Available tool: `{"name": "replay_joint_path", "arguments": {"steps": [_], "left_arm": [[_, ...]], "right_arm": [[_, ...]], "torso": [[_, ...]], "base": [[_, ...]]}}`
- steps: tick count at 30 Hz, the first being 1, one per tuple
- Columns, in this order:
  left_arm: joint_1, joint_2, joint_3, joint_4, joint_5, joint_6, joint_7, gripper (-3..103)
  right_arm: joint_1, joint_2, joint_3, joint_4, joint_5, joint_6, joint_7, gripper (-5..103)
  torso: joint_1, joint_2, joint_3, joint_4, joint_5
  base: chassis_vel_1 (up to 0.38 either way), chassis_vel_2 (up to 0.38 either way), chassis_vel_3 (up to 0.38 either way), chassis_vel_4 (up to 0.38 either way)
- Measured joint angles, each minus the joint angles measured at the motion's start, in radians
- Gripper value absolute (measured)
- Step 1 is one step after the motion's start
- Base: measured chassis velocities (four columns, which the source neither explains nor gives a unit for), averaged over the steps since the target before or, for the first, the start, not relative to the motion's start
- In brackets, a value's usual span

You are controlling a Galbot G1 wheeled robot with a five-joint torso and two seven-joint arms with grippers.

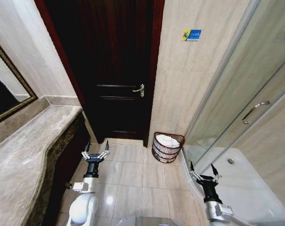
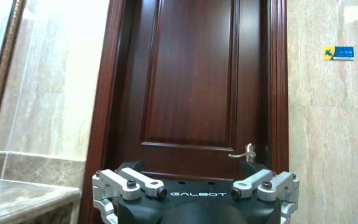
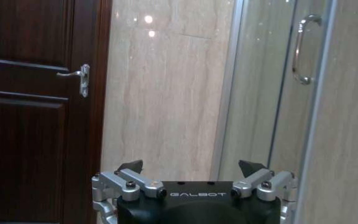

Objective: Discard the used towel into the hamper.

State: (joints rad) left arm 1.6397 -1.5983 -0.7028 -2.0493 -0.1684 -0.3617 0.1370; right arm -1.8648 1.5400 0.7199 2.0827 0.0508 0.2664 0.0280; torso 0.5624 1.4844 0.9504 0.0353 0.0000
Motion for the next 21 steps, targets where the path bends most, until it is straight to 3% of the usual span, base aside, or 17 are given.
{"name": "replay_joint_path", "arguments": {"steps": [8, 21], "left_arm": [[0.027, 0.006, -0.002, 0.010, 0.022, -0.033, -0.001, 100], [0.018, -0.005, 0.012, 0.018, 0.031, -0.038, 0.000, 100]], "right_arm": [[-0.012, 0.026, 0.000, -0.006, -0.028, 0.000, 0.000, 100], [-0.034, 0.015, 0.010, -0.015, -0.029, 0.009, 0.001, 100]], "torso": [[0.000, 0.000, 0.000, 0.0003, -0.0001], [0.000, 0.000, 0.000, 0.0003, 0.0000]], "base": [[0.137, -0.131, -0.139, 0.138], [0.139, -0.138, -0.146, 0.133]]}}
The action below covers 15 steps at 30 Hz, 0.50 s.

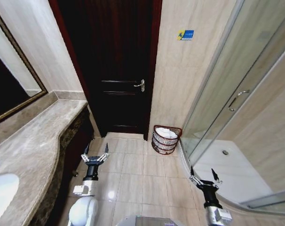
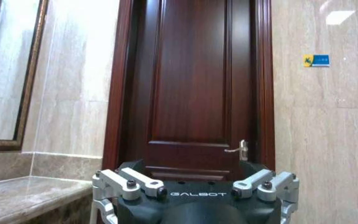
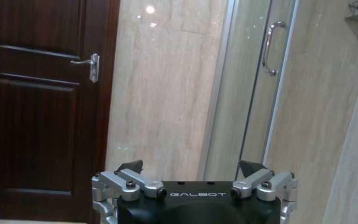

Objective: Discard the used towel into the hamper.

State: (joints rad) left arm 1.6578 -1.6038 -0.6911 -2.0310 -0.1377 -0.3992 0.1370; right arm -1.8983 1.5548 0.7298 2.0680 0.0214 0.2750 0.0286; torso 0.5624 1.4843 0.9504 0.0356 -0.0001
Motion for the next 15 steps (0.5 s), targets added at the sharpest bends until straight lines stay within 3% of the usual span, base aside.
{"name": "replay_joint_path", "arguments": {"steps": [15], "left_arm": [[0.007, -0.005, -0.004, 0.013, 0.010, -0.018, 0.003, 100]], "right_arm": [[-0.021, -0.047, -0.008, -0.013, 0.034, 0.022, 0.007, 100]], "torso": [[0.000, 0.000, 0.000, 0.0000, -0.0001]], "base": [[0.138, -0.134, -0.135, 0.138]]}}
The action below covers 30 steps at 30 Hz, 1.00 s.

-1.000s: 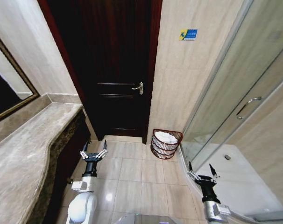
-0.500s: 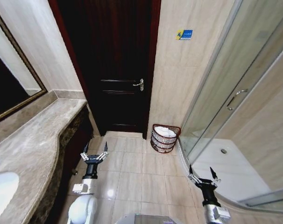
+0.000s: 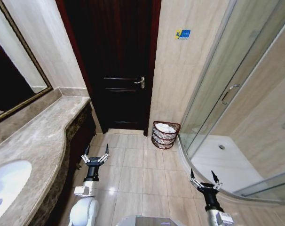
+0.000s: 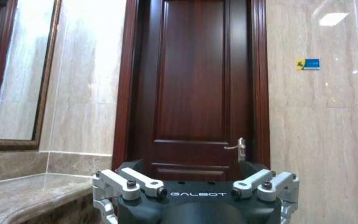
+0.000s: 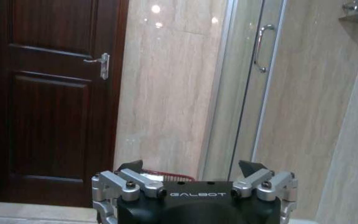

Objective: Discard the used towel into the hamper.

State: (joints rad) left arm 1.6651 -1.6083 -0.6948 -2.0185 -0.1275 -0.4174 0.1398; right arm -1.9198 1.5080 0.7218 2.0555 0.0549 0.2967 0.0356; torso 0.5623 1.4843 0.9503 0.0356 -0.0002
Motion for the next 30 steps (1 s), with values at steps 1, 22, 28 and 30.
{"name": "replay_joint_path", "arguments": {"steps": [1, 22, 28, 30], "left_arm": [[0.000, 0.000, 0.000, 0.000, 0.000, 0.000, 0.000, 100], [-0.030, 0.000, 0.013, 0.038, 0.037, -0.019, -0.003, 100], [-0.025, 0.000, 0.012, 0.036, 0.037, -0.024, -0.004, 100], [-0.016, 0.000, 0.016, 0.029, 0.037, -0.024, -0.003, 100]], "right_arm": [[0.000, 0.000, 0.000, 0.000, 0.000, 0.000, 0.000, 100], [-0.016, -0.006, 0.012, 0.027, 0.030, 0.008, 0.012, 100], [-0.028, -0.012, 0.016, 0.029, 0.052, 0.026, 0.021, 100], [-0.032, -0.013, 0.017, 0.034, 0.064, 0.033, 0.022, 100]], "torso": [[0.000, 0.000, 0.000, 0.0000, 0.0000], [0.000, 0.000, 0.000, -0.0004, 0.0001], [0.000, 0.000, 0.000, -0.0001, 0.0002], [0.000, 0.000, 0.000, -0.0003, 0.0002]], "base": [[0.144, -0.125, -0.142, 0.129], [0.102, -0.101, -0.096, 0.112], [0.053, -0.052, -0.044, 0.076], [0.000, 0.000, 0.000, 0.000]]}}
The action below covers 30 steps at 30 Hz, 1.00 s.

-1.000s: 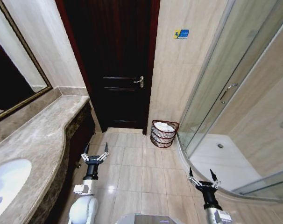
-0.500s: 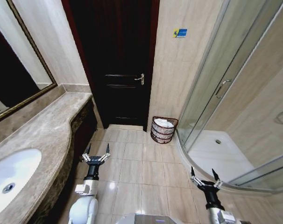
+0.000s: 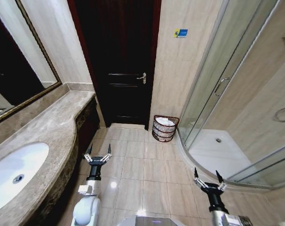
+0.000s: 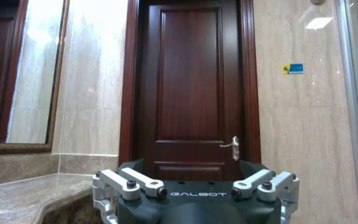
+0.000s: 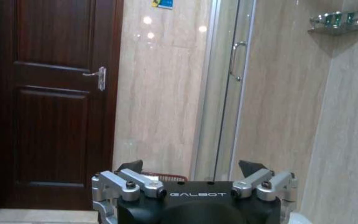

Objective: Discard the used towel into the hamper.

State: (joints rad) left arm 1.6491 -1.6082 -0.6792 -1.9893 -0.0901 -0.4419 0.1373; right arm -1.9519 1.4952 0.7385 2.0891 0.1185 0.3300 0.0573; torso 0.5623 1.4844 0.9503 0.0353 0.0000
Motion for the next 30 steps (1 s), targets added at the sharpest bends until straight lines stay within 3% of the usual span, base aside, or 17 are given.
{"name": "replay_joint_path", "arguments": {"steps": [7, 12, 14, 15, 16, 18, 19, 20, 22, 24, 25, 30], "left_arm": [[0.021, 0.000, 0.010, -0.030, -0.017, 0.019, 0.013, 100], [0.027, 0.000, 0.008, -0.095, -0.028, 0.080, 0.010, 100], [0.020, 0.000, 0.003, -0.152, -0.044, 0.137, 0.016, 100], [0.020, 0.000, 0.003, -0.152, -0.044, 0.137, 0.016, 100], [0.016, 0.000, 0.002, -0.177, -0.060, 0.189, 0.032, 100], [-0.002, 0.041, 0.013, -0.201, -0.135, 0.311, 0.071, 100], [-0.012, 0.071, 0.024, -0.200, -0.161, 0.335, 0.070, 100], [-0.012, 0.071, 0.024, -0.200, -0.161, 0.335, 0.070, 100], [-0.037, 0.194, 0.047, -0.177, -0.199, 0.355, 0.059, 100], [-0.040, 0.221, 0.050, -0.172, -0.205, 0.354, 0.057, 100], [-0.043, 0.276, 0.063, -0.165, -0.221, 0.347, 0.028, 100], [-0.053, 0.295, 0.086, -0.154, -0.200, 0.338, -0.060, 100]], "right_arm": [[-0.003, -0.001, 0.008, 0.049, 0.050, -0.023, -0.010, 100], [0.018, 0.003, 0.035, 0.089, 0.054, -0.051, -0.028, 100], [0.039, 0.006, 0.059, 0.135, 0.067, -0.100, -0.031, 100], [0.039, 0.006, 0.059, 0.135, 0.067, -0.100, -0.031, 100], [0.058, 0.008, 0.076, 0.155, 0.075, -0.142, -0.037, 100], [0.111, 0.009, 0.111, 0.176, 0.110, -0.235, -0.067, 100], [0.132, 0.010, 0.122, 0.177, 0.116, -0.260, -0.075, 100], [0.132, 0.010, 0.122, 0.177, 0.116, -0.260, -0.075, 100], [0.173, 0.007, 0.137, 0.177, 0.118, -0.292, -0.095, 100], [0.175, 0.007, 0.137, 0.178, 0.119, -0.293, -0.098, 100], [0.176, 0.016, 0.128, 0.190, 0.111, -0.297, -0.102, 100], [0.178, 0.062, 0.080, 0.210, 0.059, -0.291, -0.098, 100]], "torso": [[0.000, 0.000, 0.000, 0.0002, -0.0003], [0.000, 0.000, 0.000, 0.0001, -0.0001], [0.000, 0.000, 0.000, 0.0001, -0.0001], [0.000, 0.000, 0.000, 0.0001, -0.0001], [0.000, 0.000, 0.000, 0.0000, -0.0001], [0.000, 0.000, 0.000, 0.0003, 0.0002], [0.000, 0.000, 0.000, 0.0003, -0.0001], [0.000, 0.000, 0.000, 0.0003, -0.0001], [0.000, 0.000, 0.000, 0.0000, -0.0003], [0.000, 0.000, 0.000, -0.0001, -0.0001], [0.000, 0.000, 0.000, -0.0001, -0.0003], [0.000, 0.000, 0.000, 0.0001, -0.0002]], "base": [[0.000, 0.000, 0.000, 0.000], [0.000, 0.000, 0.000, 0.000], [0.000, 0.000, 0.000, 0.000], [0.000, 0.000, 0.000, 0.000], [0.000, 0.000, 0.000, 0.000], [0.000, 0.000, 0.000, 0.000], [0.000, 0.000, 0.000, 0.000], [0.000, 0.000, 0.000, 0.000], [0.000, 0.000, 0.000, 0.000], [0.000, 0.000, 0.000, 0.000], [0.000, 0.000, 0.000, 0.000], [0.000, 0.000, 0.000, 0.000]]}}
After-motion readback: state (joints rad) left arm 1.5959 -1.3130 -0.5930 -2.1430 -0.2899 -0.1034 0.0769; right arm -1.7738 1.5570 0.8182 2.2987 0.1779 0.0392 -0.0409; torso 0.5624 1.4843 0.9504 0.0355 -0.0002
